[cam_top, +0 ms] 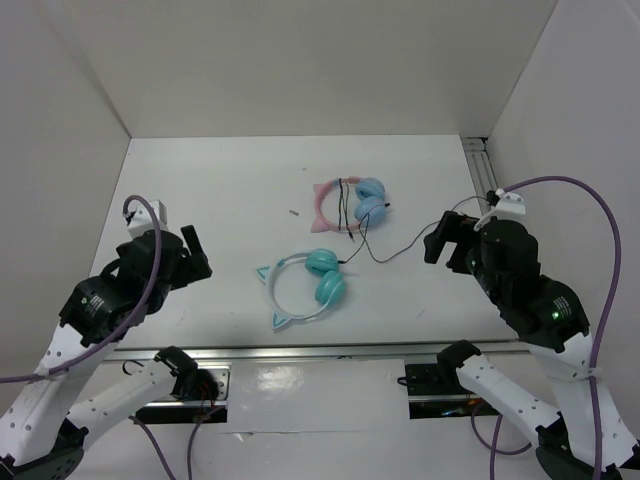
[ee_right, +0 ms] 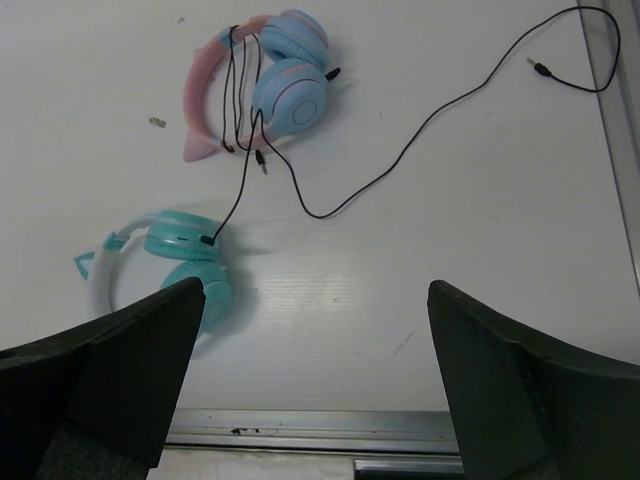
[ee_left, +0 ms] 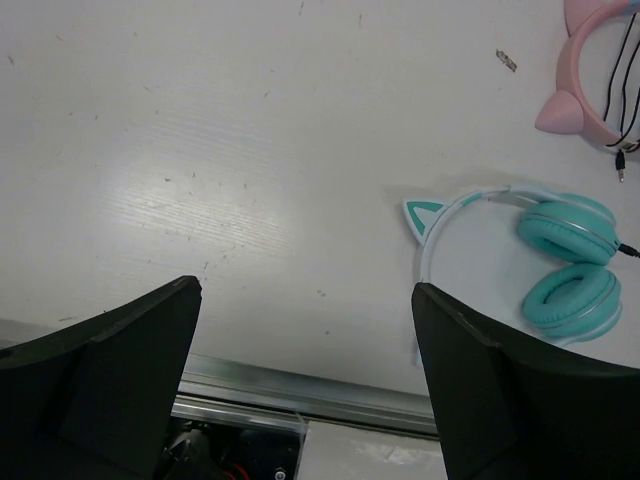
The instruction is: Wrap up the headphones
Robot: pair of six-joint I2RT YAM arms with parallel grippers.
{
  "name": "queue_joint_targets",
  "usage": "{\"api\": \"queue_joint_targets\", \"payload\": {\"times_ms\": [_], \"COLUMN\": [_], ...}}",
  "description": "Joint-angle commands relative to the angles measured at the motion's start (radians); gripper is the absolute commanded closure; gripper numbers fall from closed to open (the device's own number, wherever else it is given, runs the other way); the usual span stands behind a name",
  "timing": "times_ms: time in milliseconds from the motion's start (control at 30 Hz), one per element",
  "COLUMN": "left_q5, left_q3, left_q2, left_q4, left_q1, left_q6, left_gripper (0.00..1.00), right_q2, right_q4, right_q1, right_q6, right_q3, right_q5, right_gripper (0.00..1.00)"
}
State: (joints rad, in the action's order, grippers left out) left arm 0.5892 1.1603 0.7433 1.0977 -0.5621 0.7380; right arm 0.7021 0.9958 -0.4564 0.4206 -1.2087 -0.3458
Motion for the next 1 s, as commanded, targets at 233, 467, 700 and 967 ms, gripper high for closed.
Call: {"api": "queue_joint_targets", "payload": {"times_ms": [233,467,700,967], "left_q5": [-0.239,-0.413,-0.227,-0.118], "left_q3": [-0.106,-0.292,-0.346,-0.399], "left_q2": [0.063,0.172,0.404,0.663], "left_q4": [-0.145,-0.406,-0.436,-0.591], "left_q1": [-0.004,-0.085,-0.202,-0.222], "left_q6": [0.064,0.184,0.346,0.402], "left_gripper": [0.0,0.0,0.0,0.0], "right_q2": [0.002,0.011,0.043,0.024], "right_q4": [-0.06,-0.157,-0.194,-0.203], "right_q1": [-0.005,-0.005,-0.005,-0.005], "right_q6": [-0.025,-0.005,-0.025,-0.034], "right_q3": [0.044,0.153,0.196,0.196], "right_q5": [0.011,0.1,0.228,0.248], "right_gripper": [0.0,0.0,0.0,0.0]}}
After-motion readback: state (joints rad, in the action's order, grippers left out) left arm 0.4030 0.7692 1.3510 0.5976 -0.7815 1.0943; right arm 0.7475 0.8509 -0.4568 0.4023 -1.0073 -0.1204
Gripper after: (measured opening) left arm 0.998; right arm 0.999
